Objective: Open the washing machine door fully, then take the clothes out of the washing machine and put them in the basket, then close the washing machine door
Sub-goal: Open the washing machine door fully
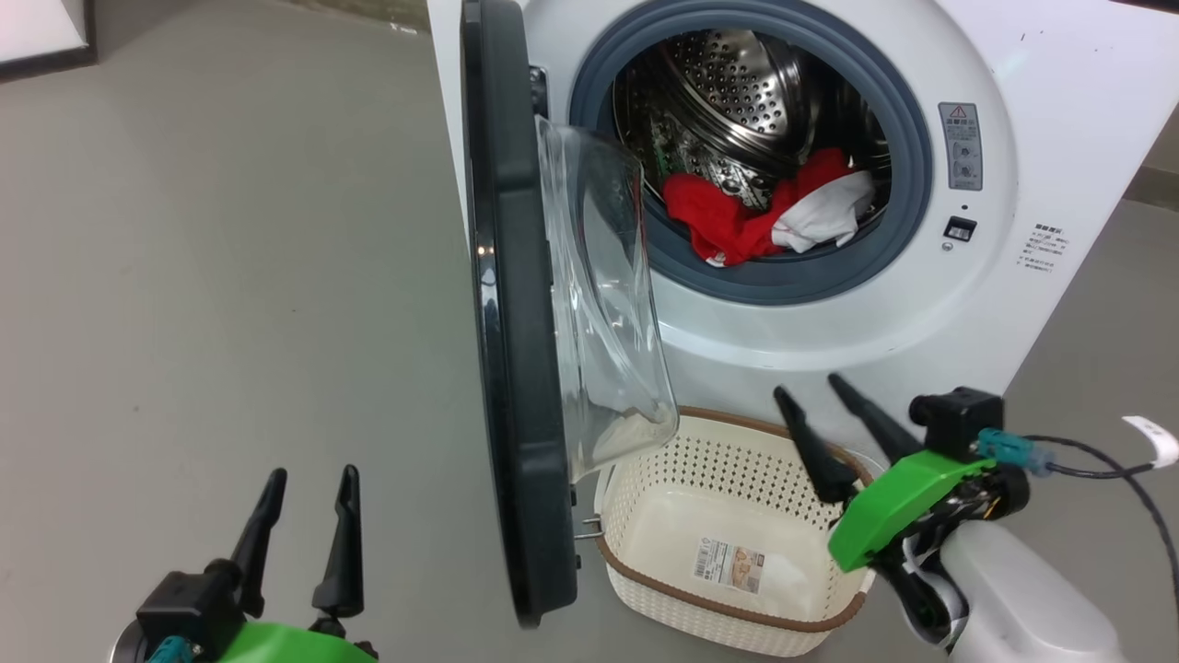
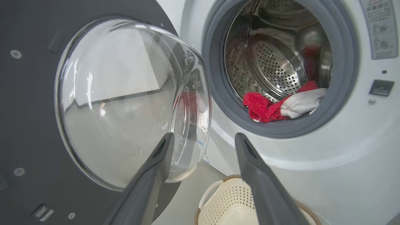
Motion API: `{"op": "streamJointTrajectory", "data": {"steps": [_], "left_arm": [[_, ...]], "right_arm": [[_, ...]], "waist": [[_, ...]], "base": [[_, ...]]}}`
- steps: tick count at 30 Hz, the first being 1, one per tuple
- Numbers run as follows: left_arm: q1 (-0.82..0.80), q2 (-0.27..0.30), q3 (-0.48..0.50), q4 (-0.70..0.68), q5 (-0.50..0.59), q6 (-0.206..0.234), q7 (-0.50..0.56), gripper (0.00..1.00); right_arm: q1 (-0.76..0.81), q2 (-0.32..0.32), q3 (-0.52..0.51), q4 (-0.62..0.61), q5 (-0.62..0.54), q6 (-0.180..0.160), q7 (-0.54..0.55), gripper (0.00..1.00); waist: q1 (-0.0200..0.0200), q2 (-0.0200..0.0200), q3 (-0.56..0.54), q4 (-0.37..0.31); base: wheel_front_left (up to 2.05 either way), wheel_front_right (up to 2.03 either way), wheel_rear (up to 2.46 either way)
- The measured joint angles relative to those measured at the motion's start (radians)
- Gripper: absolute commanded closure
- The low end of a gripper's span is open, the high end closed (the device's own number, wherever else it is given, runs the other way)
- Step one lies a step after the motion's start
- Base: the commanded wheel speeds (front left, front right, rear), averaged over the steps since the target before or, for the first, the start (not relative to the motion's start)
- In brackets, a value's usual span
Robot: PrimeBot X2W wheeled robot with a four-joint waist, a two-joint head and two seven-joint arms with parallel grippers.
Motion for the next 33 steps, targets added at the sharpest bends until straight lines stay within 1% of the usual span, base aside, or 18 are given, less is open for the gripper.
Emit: {"op": "streamJointTrajectory", "data": {"steps": [2,6,7,9,11,15,19,25,33], "left_arm": [[0.004,0.0,0.001,-0.01,0.0,0.0,0.0,0.0],[0.021,0.0,-0.004,-0.019,0.0,0.0,0.0,0.0],[0.021,0.0,-0.004,-0.019,0.0,0.0,0.0,0.0],[0.021,-0.001,-0.008,-0.026,0.0,0.0,0.0,0.0],[0.021,-0.001,-0.007,-0.033,0.001,0.0,0.0,0.0],[0.021,-0.001,-0.003,-0.048,0.003,0.0,0.0,0.0],[0.021,-0.002,0.002,-0.054,0.003,0.0,0.0,0.0],[0.021,-0.002,0.003,-0.06,0.003,0.0,0.0,0.0],[0.021,-0.003,0.002,-0.061,0.003,0.002,0.0,0.0]], "right_arm": [[0.021,0.014,-0.091,-0.044,-0.086,0.0,0.0,0.0],[0.092,0.052,-0.249,-0.179,-0.272,0.0,-0.002,0.0],[0.092,0.052,-0.249,-0.179,-0.272,0.0,-0.002,0.0],[0.156,0.085,-0.325,-0.255,-0.362,0.0,-0.005,0.0],[0.194,0.103,-0.357,-0.285,-0.385,0.0,-0.005,0.0],[0.241,0.122,-0.398,-0.326,-0.423,0.0,-0.005,0.0],[0.264,0.125,-0.415,-0.362,-0.441,0.0,-0.005,0.0],[0.295,0.128,-0.406,-0.381,-0.441,0.0,-0.007,0.0],[0.295,0.128,-0.402,-0.383,-0.434,0.0,-0.007,0.0]], "waist": [[0.0,0.0,0.002,-0.002],[0.0,0.0,0.01,-0.001],[0.0,0.0,0.01,-0.001],[0.0,0.0,0.015,0.003],[0.0,0.0,0.018,0.005],[0.0,0.0,0.025,0.006],[0.0,0.0,0.034,0.004],[0.0,0.0,0.049,-0.002],[0.0,0.0,0.058,-0.007]], "base": [[0.0,0.0,0.0],[0.0,0.0,0.0],[0.0,0.0,0.0],[0.0,0.0,0.0],[0.0,0.0,0.0],[0.0,0.0,0.0],[0.0,0.0,0.0],[0.0,0.0,0.0],[0.0,0.0,0.0]]}}
